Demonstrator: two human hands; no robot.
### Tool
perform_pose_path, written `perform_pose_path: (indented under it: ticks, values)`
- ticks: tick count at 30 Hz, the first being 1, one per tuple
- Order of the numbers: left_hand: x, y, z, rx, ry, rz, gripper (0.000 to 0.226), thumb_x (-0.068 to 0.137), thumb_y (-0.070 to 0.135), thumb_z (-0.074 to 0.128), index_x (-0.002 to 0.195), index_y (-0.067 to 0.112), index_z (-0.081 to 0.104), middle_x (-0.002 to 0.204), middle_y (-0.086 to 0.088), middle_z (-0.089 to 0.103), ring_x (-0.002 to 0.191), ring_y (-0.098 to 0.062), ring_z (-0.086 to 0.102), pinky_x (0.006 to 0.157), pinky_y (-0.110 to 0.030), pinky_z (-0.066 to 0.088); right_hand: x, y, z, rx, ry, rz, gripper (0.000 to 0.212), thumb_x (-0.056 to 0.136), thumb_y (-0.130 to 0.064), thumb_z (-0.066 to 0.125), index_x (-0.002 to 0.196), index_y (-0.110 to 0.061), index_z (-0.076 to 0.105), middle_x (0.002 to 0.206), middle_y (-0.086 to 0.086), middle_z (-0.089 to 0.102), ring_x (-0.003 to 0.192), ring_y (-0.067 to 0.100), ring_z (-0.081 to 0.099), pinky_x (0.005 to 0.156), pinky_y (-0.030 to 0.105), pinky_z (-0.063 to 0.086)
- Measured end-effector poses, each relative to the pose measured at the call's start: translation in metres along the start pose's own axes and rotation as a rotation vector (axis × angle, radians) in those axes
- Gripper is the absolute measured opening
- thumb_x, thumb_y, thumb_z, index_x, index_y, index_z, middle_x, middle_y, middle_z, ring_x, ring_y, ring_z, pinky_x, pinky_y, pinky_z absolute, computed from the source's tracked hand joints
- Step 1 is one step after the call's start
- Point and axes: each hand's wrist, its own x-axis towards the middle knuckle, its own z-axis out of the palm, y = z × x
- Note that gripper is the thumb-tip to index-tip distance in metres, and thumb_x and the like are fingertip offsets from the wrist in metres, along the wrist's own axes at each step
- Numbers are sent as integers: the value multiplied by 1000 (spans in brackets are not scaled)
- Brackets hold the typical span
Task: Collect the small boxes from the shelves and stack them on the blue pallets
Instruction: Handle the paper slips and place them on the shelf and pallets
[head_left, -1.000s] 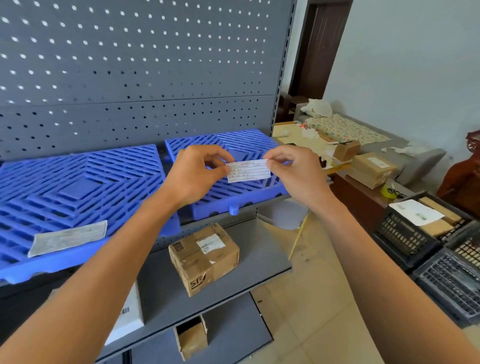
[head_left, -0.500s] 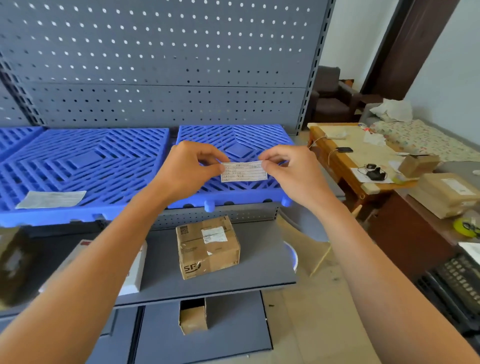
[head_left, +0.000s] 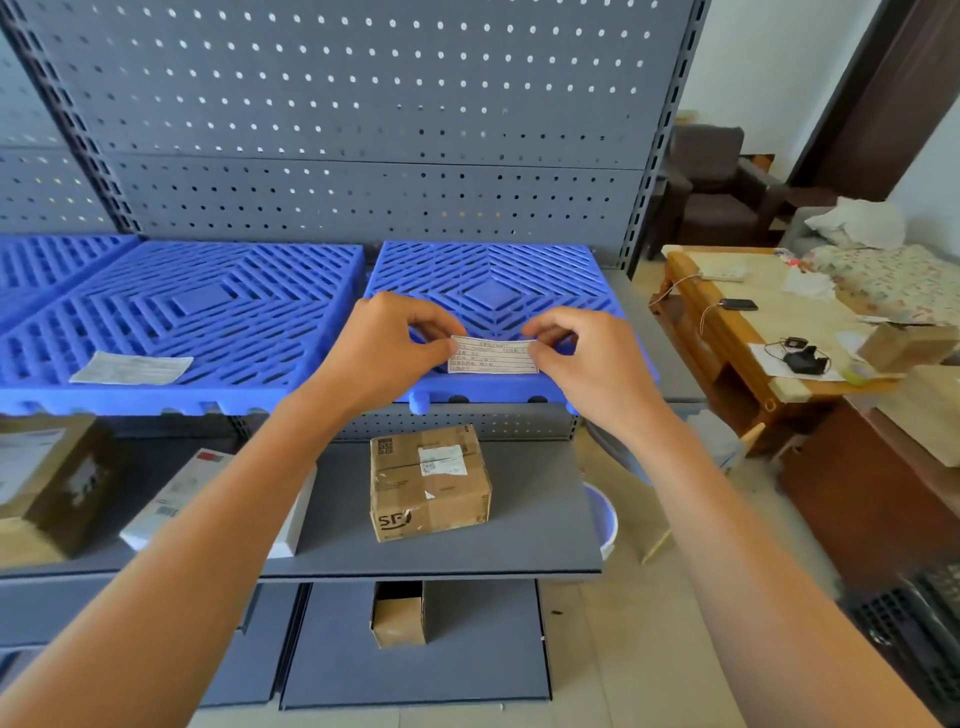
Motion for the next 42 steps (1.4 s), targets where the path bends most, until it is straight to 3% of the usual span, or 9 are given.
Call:
perform_pose_path:
  ticks: [7,15,17,21,25,27,34,40,42]
  values:
    - [-1,-4,1,22,2,28,20,86,12,76,103,23,77,88,19,68,85,13,60,74,1,40,-1,0,-1,-57,-16,-33,14,91,-15,69,102,-20,75,92,-7,70,87,3,62,77,9,44]
    - [1,-5,1,10,-8,35,13,89,16,73,98,24,77,92,16,72,88,1,64,77,-7,44,-3,-1,-4,-28,-6,-33,15,94,-14,65,106,-16,74,99,-6,71,90,1,61,79,0,40]
    - [1,-4,0,23,4,48,11,92,18,70,99,24,76,93,16,71,88,2,64,76,-3,42,-2,-1,-5,-27,-12,-28,16,96,-15,63,108,-16,73,98,-7,72,91,1,61,79,1,40]
    - [2,-4,-1,73,23,68,9,94,20,67,99,24,75,98,11,72,88,-1,64,78,-5,43,-1,-1,-6,-81,-22,-45,20,98,-19,60,114,-15,72,103,-5,72,95,3,61,83,7,41]
    - [3,-5,-4,160,4,71,14,97,25,63,103,20,75,99,7,72,92,-11,65,87,-37,55,4,-4,-7,-164,-41,-87,26,100,-24,57,121,-15,69,118,-2,70,108,11,62,95,27,49]
    - [3,-3,-9,215,-12,58,17,99,28,60,106,22,74,102,7,72,96,-12,65,87,-43,55,9,-8,-6,-191,-54,-109,27,100,-25,57,122,-16,69,121,-2,70,111,12,63,97,31,50]
    - [-6,2,-45,403,9,5,25,101,37,56,118,25,71,118,6,70,108,-20,63,90,-43,52,34,-40,11,-233,-120,-210,30,101,-29,55,124,-13,68,122,3,70,108,21,66,93,42,53]
    - [-33,-21,-88,488,88,-93,31,98,40,59,123,25,68,129,2,66,124,-23,55,99,-45,45,48,-91,54,-213,-159,-314,34,101,-33,54,131,-19,63,127,1,68,119,23,61,97,46,51]
    - [-45,-30,-105,513,108,-111,34,98,42,59,126,24,66,133,1,64,128,-24,52,103,-48,43,49,-111,71,-232,-192,-343,35,101,-34,53,132,-19,62,121,5,70,115,27,62,94,46,51]
